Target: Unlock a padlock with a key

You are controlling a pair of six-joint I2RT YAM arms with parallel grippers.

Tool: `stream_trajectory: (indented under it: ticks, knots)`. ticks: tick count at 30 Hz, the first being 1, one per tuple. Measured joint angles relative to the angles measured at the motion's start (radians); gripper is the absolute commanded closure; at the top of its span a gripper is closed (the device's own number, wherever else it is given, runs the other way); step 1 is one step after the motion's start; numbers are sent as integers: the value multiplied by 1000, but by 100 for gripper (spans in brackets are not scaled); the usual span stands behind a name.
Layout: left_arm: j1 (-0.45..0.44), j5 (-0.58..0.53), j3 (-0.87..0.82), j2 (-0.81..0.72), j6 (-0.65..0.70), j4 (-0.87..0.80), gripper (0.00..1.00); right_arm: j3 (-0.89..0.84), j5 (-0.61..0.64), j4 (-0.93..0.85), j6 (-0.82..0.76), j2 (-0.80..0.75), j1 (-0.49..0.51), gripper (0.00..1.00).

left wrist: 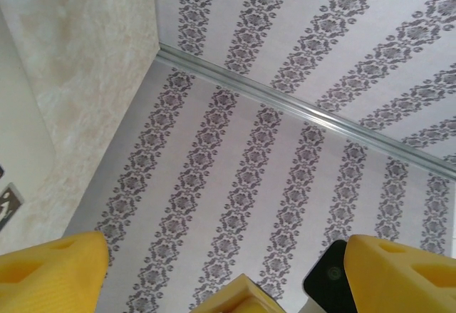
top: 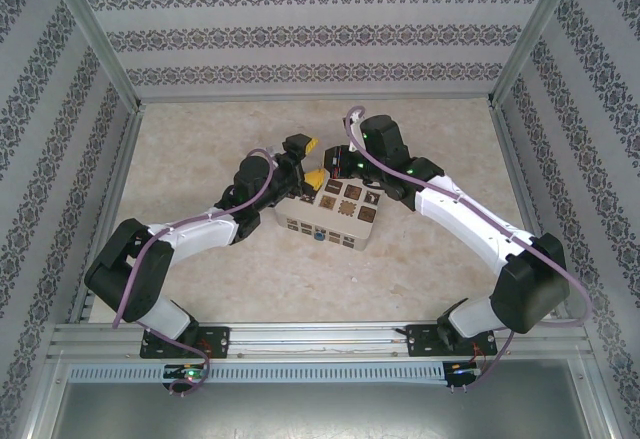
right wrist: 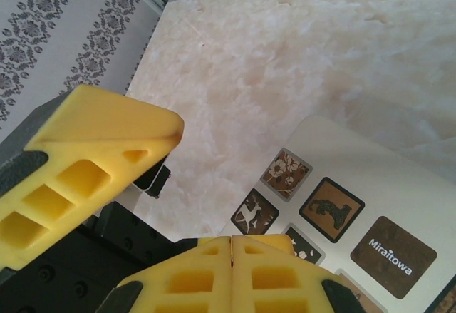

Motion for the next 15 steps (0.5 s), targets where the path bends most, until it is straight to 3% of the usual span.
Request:
stream_trajectory:
  ticks: [8,15]
  knots:
    - [-7,-14,0,18,-57,49,18,0,-24,32,18,2,0,100]
    - [-14,-32,0,25,-81,72,35,0,-35,39,18,17,0,100]
